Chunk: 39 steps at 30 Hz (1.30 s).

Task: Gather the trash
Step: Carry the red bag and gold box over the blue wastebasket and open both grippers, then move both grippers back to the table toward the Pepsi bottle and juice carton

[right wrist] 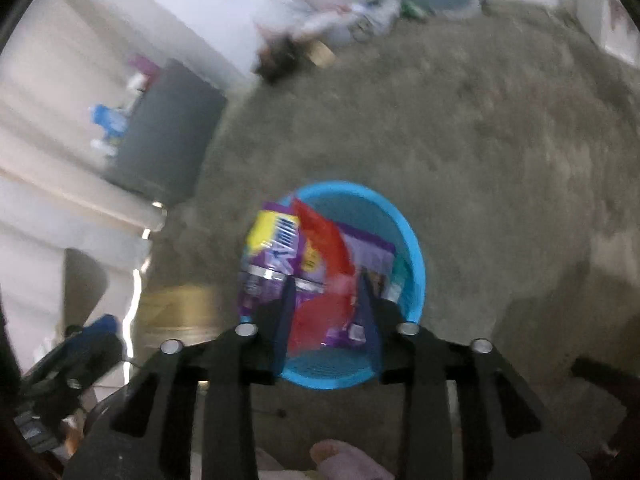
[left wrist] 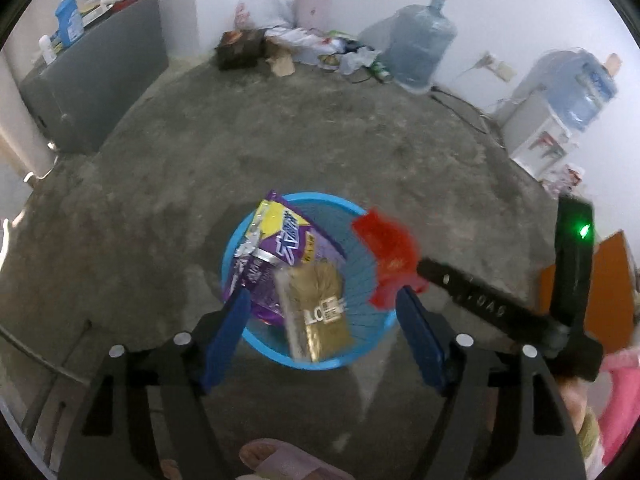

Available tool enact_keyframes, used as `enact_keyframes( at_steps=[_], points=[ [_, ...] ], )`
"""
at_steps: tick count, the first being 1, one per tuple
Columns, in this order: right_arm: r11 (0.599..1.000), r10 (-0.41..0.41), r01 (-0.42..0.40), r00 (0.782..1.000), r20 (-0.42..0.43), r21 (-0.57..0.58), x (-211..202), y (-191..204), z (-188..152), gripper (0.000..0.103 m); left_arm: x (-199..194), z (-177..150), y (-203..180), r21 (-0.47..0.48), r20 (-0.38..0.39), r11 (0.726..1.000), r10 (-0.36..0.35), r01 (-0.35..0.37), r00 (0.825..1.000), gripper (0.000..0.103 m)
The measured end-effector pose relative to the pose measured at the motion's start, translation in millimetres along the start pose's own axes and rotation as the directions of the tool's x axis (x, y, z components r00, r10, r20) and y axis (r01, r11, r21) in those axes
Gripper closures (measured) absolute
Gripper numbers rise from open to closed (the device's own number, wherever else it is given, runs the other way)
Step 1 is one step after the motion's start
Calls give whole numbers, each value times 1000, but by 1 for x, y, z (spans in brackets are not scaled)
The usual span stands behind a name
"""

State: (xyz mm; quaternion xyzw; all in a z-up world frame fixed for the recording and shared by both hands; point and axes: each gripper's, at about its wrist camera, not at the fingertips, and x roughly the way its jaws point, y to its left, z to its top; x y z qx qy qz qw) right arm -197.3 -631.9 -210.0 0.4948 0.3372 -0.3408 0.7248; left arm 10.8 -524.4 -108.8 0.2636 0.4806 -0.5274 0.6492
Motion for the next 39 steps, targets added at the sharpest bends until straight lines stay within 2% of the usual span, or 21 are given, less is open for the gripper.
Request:
enact_keyframes(
  at_steps=[4,12,16,23,29,33,39],
  points=[
    [1000,26,-26,1000,7,0,-11,-6,-12,71,-9,1,5,-39,30,998,-40,41,999,30],
    [1000,25,-24,999,22,-20,-23,-9,-18,69,-46,-10,10,-32,102,999,-8,12,995,30],
    [997,30,-25,998,63,-71,-38,1,-22,56,-69,-16,11,-26,141,1000,6,-2,990,30],
    [981,46,-24,993,111,-191,-65,32,-27,49,-120,-39,30,-66,227,998,21,-6,974,30],
    [952,99,-59,988,120,-302,-82,71,-40,48,-173,-75,61,-111,305,992,89,-57,948,30],
    [917,129,-76,985,113,-391,-89,102,-52,48,-214,-107,91,-170,365,981,148,-91,919,30],
    [843,199,-118,975,101,-525,-104,154,-70,48,-266,-159,130,-244,419,957,248,-155,873,30]
  ],
)
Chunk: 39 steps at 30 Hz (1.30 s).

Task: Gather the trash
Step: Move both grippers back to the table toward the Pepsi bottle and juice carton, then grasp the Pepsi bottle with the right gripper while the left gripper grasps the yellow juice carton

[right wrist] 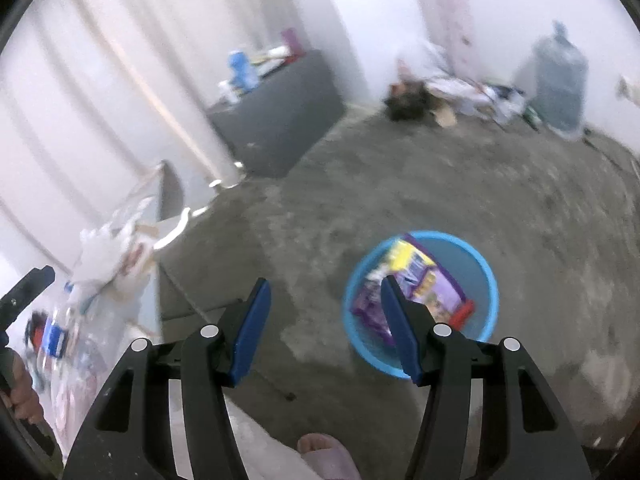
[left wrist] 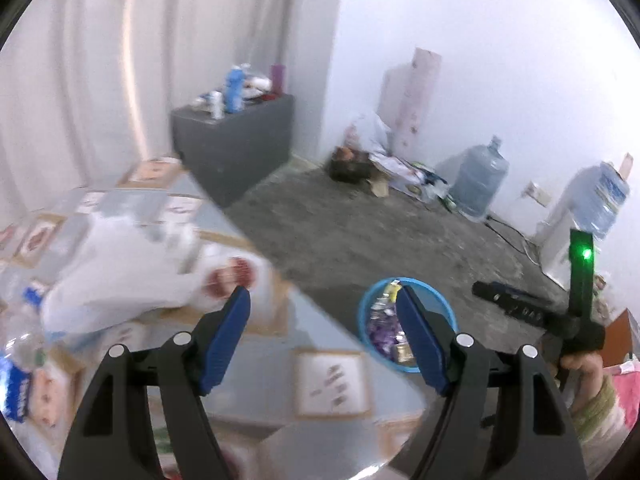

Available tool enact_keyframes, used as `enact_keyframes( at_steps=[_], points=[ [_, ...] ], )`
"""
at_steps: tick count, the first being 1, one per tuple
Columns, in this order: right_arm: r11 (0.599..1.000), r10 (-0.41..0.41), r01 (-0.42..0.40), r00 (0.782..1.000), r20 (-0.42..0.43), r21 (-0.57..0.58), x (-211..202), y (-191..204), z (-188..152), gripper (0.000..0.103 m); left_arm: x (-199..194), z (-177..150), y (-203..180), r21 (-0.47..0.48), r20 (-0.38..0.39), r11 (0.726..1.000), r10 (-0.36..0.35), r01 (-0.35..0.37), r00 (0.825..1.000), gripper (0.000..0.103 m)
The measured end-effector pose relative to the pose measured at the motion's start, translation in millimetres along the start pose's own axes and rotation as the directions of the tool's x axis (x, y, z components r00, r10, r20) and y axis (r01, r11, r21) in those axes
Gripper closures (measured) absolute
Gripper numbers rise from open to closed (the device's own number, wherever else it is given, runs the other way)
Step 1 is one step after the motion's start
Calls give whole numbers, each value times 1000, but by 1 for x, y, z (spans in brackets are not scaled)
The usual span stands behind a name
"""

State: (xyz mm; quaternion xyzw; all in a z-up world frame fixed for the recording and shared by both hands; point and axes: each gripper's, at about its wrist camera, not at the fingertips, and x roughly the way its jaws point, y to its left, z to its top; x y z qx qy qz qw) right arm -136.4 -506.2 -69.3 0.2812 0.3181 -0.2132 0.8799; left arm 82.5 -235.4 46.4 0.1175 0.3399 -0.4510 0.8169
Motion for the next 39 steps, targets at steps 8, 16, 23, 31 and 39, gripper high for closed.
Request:
enact_keyframes(
  at_steps=[8,16,23,31,39],
  points=[
    [979,125,-130,991,-40,-157,6,79,1,48,-65,-40,87,-138,43,976,173,-166,984,30],
    [906,286,-334,936,-206,-261,34,184,-22,48,-132,-95,183,-378,47,861,384,-340,922,30],
    [790,469,-570,799,-376,-225,55,299,-43,48,-174,-132,251,-505,21,754,496,-419,868,37],
    [744,527,-662,665,-529,-91,98,406,-75,48,-189,-153,312,-605,15,689,511,-399,860,67],
    [820,498,-567,637,-589,81,139,435,-91,48,-167,-153,384,-617,-74,674,463,-405,883,68]
  ],
)
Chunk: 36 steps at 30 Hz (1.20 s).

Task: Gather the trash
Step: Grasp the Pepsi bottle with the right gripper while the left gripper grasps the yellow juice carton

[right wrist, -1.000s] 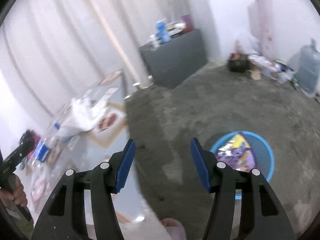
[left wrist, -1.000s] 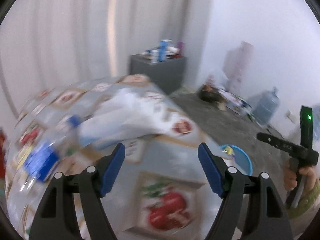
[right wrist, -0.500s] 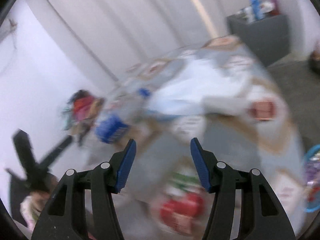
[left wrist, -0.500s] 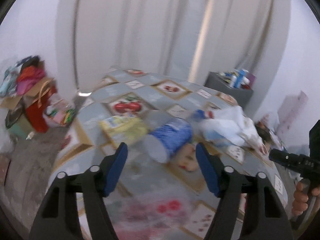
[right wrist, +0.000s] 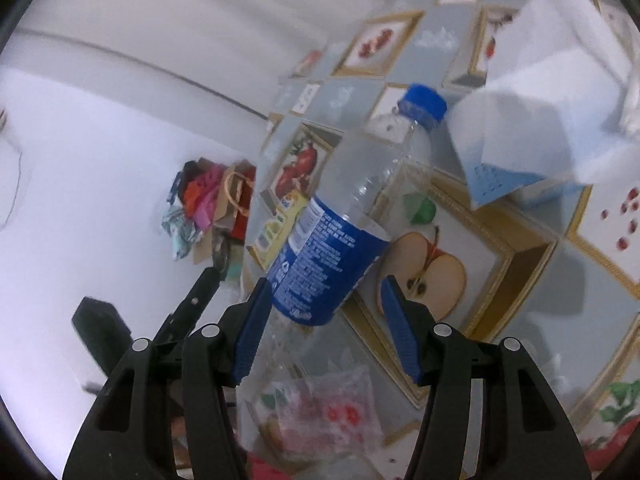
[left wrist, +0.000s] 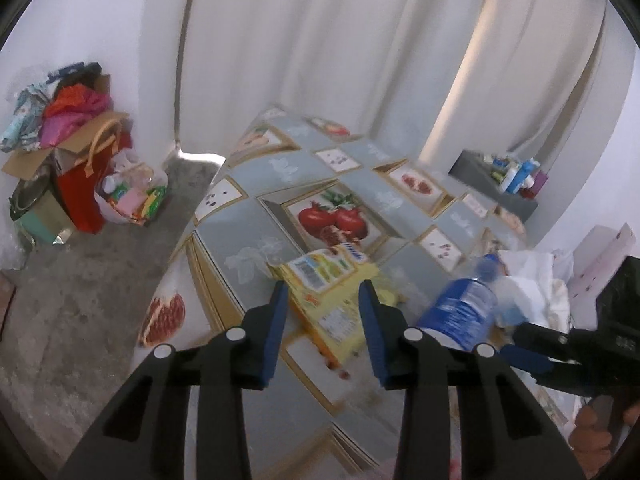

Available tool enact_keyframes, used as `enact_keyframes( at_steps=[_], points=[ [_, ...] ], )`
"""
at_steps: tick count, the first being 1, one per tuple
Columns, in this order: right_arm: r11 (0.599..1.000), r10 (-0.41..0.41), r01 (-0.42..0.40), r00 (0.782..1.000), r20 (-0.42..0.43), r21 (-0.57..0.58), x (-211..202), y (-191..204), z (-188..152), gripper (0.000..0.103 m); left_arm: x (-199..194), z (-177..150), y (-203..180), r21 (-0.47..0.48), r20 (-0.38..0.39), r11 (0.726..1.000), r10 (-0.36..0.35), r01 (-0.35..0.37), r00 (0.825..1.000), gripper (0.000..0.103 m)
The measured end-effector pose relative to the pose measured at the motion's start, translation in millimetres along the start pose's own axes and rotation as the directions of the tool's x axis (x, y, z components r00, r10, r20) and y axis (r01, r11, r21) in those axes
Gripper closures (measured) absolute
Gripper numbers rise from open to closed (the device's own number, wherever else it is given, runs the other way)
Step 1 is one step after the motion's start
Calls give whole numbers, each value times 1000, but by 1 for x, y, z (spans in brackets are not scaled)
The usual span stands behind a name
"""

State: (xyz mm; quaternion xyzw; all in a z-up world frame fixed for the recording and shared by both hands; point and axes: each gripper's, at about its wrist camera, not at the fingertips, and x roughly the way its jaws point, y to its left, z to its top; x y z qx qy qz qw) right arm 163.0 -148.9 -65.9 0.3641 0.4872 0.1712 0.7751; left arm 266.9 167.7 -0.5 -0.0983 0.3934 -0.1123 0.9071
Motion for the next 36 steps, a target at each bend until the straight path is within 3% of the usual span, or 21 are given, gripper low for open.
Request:
enact_keyframes(
  at_steps=[6,12,22,29,36],
  points=[
    [995,8,-11,1000,29,101,-8,-2,-5,40,43,15,15,-2,-75,1000,1,-1,997,62],
    [987,-9,3,999,31,163,1,0,-7,36,71,13,14,44,-107,997,61,-56,992,62],
    [971,-11,4,1000,27,241,9,-9,-11,35,76,2,-4,164,-92,981,119,-103,989,62],
    [965,-23,18,1000,17,261,16,-11,-10,35,79,-2,-11,197,-84,972,149,-130,985,80],
    [966,-18,13,1000,18,258,15,-13,-11,41,80,-5,-18,223,-73,966,152,-133,986,88]
  ],
)
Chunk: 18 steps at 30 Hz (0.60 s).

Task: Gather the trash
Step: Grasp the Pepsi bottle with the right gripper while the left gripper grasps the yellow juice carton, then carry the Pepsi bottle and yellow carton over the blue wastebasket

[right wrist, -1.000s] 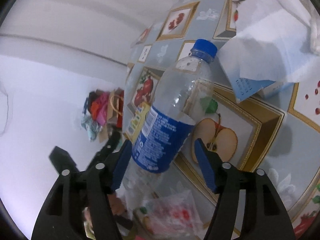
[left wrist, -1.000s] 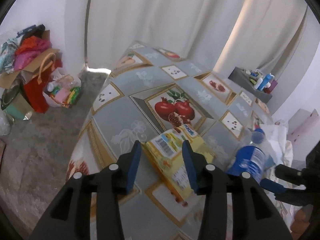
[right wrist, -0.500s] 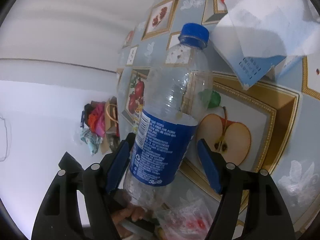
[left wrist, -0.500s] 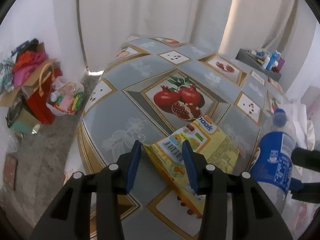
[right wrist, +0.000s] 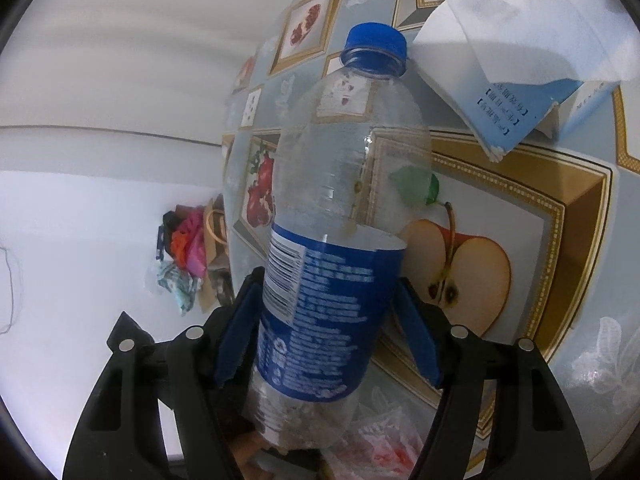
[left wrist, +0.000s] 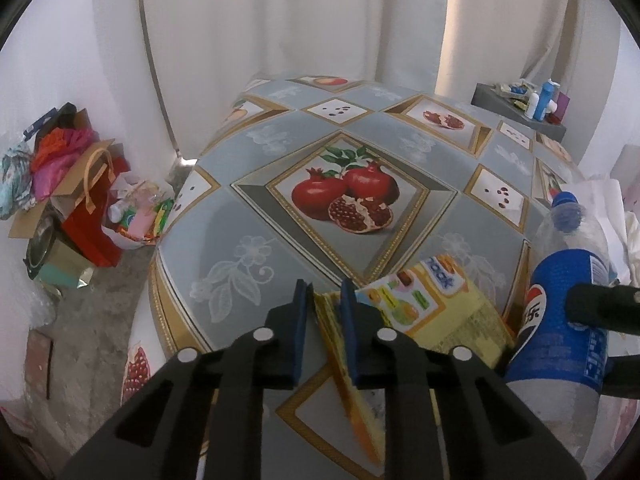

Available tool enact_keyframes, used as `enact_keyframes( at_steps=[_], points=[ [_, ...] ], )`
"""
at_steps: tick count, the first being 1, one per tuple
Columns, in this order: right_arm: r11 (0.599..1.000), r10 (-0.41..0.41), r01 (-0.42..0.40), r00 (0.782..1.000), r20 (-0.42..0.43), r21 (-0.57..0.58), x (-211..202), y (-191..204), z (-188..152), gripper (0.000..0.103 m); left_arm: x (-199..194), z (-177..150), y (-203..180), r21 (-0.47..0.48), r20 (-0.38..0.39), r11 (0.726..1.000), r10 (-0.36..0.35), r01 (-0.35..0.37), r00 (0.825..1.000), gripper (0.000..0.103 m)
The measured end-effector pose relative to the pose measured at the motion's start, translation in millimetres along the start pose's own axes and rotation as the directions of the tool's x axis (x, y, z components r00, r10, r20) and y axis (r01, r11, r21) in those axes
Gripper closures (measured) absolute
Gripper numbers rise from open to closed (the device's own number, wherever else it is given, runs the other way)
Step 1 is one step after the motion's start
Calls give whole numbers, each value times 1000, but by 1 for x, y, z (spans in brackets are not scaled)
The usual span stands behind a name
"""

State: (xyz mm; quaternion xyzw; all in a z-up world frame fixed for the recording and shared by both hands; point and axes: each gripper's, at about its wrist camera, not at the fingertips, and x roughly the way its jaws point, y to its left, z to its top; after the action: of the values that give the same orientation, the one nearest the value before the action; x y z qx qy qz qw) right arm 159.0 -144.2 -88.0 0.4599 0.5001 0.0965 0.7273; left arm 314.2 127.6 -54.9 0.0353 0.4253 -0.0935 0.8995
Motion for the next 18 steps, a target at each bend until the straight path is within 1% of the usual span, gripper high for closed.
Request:
enact_keyframes(
  at_steps=[5,10,15,18],
  points=[
    [1000,4,-4,1000,-6,-10,-3,0,-1,43,-4,-2,-4,-2,13,1000,-7,7,1000,93],
    [999,-4,3,1000,-28,-47,-7,-2,-3,44,-13,-6,-8,-2,22,1000,-23,23,999,96],
    [992,-35,24,996,-87,-126,-17,-4,-7,45,-32,-15,-11,-6,24,999,-53,53,998,97],
    [977,-71,42,988,-135,-209,-27,-5,-15,45,-45,-28,-14,-8,17,997,-73,73,997,97]
  ],
)
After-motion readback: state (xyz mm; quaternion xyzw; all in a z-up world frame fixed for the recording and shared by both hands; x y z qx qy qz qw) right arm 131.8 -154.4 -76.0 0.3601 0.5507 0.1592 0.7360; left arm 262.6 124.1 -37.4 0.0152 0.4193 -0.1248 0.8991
